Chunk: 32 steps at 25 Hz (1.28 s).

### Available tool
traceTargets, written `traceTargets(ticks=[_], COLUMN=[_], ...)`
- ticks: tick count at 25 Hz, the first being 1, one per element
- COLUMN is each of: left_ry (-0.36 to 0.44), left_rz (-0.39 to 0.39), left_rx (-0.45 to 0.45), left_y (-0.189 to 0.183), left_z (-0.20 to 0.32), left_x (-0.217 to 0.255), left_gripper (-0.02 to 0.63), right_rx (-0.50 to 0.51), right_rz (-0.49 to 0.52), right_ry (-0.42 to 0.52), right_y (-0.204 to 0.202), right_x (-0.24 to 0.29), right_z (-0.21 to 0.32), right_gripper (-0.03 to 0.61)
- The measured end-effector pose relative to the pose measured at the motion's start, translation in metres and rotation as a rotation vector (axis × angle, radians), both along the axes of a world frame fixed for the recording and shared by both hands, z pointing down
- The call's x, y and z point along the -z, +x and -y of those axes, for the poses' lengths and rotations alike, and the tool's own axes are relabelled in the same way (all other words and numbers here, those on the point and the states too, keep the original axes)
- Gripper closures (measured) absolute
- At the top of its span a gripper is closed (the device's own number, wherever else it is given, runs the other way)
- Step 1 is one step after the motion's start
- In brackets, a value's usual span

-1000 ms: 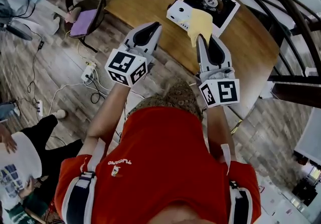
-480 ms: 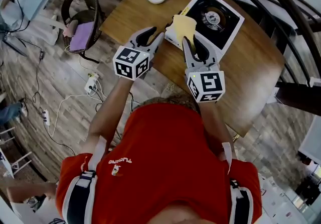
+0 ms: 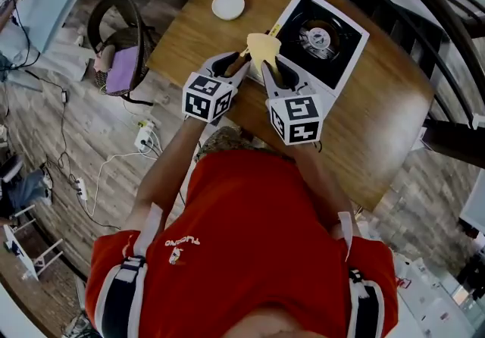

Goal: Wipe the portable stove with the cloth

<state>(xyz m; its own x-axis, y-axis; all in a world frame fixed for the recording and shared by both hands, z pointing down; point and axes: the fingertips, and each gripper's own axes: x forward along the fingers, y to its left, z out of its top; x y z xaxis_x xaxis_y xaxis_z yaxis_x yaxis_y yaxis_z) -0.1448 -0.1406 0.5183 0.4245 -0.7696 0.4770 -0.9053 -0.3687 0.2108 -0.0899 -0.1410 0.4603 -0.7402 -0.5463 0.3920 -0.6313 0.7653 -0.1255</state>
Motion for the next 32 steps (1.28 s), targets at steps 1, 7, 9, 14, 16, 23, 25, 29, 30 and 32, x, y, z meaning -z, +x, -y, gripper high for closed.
traceTargets(ticks=[1, 7, 9, 14, 16, 23, 25, 29, 30, 32], left_ry=[-0.015, -0.078, -0.091, -0.103, -0.105, -0.116, -0.124, -0.131, -0.132, -0.135], left_rz=[0.006, 0.039, 0.037, 0.027, 0.024, 0.005, 0.002, 0.002, 0.004, 0.011], left_rx=[-0.015, -0.107, -0.123, -0.134, -0.138, -0.143, -0.144, -0.147, -0.149, -0.154], left_y=[0.001, 0.007, 0.009, 0.01, 0.01, 0.011, 0.01, 0.01, 0.011, 0.012], left_z=[0.002, 0.007, 0.006, 0.003, 0.004, 0.004, 0.004, 0.004, 0.004, 0.005], left_x=[-0.004, -0.021, -0.026, -0.03, -0.03, -0.032, -0.032, -0.031, -0.031, -0.031], left_gripper=[0.486, 0.486, 0.486, 0.486, 0.486, 0.486, 0.486, 0.486, 0.486, 0.486], right_rx=[0.001, -0.007, -0.007, -0.013, -0.024, -0.099, -0.128, -0.194, -0.213, -0.25], right_rz=[-0.02, -0.144, -0.184, -0.252, -0.27, -0.297, -0.298, -0.297, -0.296, -0.295], right_ry=[-0.022, -0.116, -0.119, -0.124, -0.128, -0.131, -0.14, -0.155, -0.159, -0.169], right_y=[-0.002, -0.016, -0.017, -0.011, -0.003, 0.038, 0.051, 0.083, 0.092, 0.109], right_x=[-0.006, -0.04, -0.047, -0.053, -0.055, -0.057, -0.057, -0.056, -0.057, -0.058], right_z=[0.003, 0.01, 0.01, 0.006, 0.004, -0.007, -0.011, -0.015, -0.016, -0.019], right_gripper=[0.493, 0.492, 0.494, 0.492, 0.494, 0.494, 0.492, 0.494, 0.494, 0.493])
